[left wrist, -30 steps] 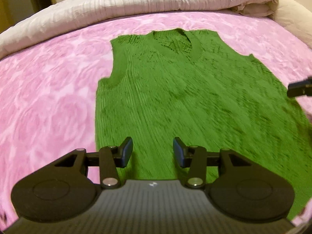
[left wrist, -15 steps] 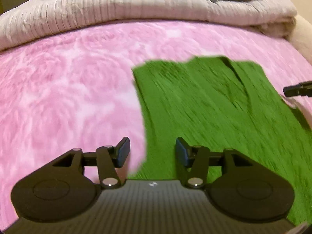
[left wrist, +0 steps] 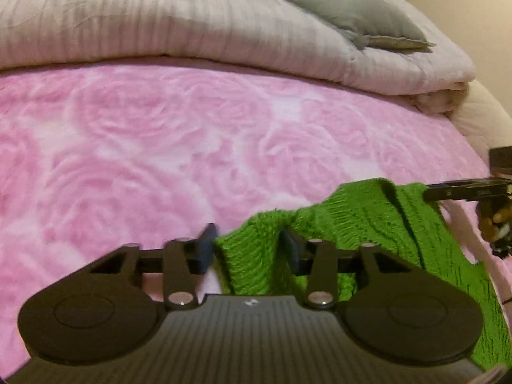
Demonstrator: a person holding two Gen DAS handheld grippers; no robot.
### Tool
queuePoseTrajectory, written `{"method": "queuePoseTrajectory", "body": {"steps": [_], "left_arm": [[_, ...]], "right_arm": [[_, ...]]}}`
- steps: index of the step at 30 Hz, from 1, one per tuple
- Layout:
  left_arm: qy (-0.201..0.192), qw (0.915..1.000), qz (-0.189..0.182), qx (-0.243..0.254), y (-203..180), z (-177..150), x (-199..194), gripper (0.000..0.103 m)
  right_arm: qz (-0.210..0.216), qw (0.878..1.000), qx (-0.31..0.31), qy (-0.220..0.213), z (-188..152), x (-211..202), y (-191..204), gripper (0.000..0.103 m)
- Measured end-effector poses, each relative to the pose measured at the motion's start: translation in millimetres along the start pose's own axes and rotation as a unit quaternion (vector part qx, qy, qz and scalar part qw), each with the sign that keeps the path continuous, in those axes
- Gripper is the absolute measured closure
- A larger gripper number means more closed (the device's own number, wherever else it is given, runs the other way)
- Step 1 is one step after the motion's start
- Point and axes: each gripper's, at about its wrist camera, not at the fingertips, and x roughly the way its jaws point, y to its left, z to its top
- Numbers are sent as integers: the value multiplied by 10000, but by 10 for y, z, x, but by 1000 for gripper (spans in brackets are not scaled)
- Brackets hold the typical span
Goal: Fold clothes
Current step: 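Grasp the other side edge with the left gripper while the right gripper grasps it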
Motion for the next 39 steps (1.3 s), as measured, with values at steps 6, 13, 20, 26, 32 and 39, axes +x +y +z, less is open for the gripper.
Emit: {"method": "queuePoseTrajectory", "body": {"steps": [6,13,20,26,32,39], "left_arm": [[-126,9991,-228,336,-144,-16,-242,93],[-755,9950,-548,365,-520,-493,-1389,94],[-385,9973,-288,559,-1205,-1834,-2302,91],[250,9963,519,-630,-1464,-2771,-2546,85],[-605,9510,245,-3021,-1405,-2952,-2681,62],[-733,9035,160,-4220,-1243,-2840,-2307,62]], "right_arm": [[-90,9979,-635,-114,-25,-154,277,96],[130,9894,-1257,-719,-264,-1158,927,96],[-305,9795,-1977,-215,-1549,-1960,1800,96],[-1420,9716,-1636,956,-2809,-2003,2272,93],[-1015,9888,1099,-13,-3048,-2112,2202,75],[-227,9152,3880,-1063,-2944,-1836,1753,64]]}}
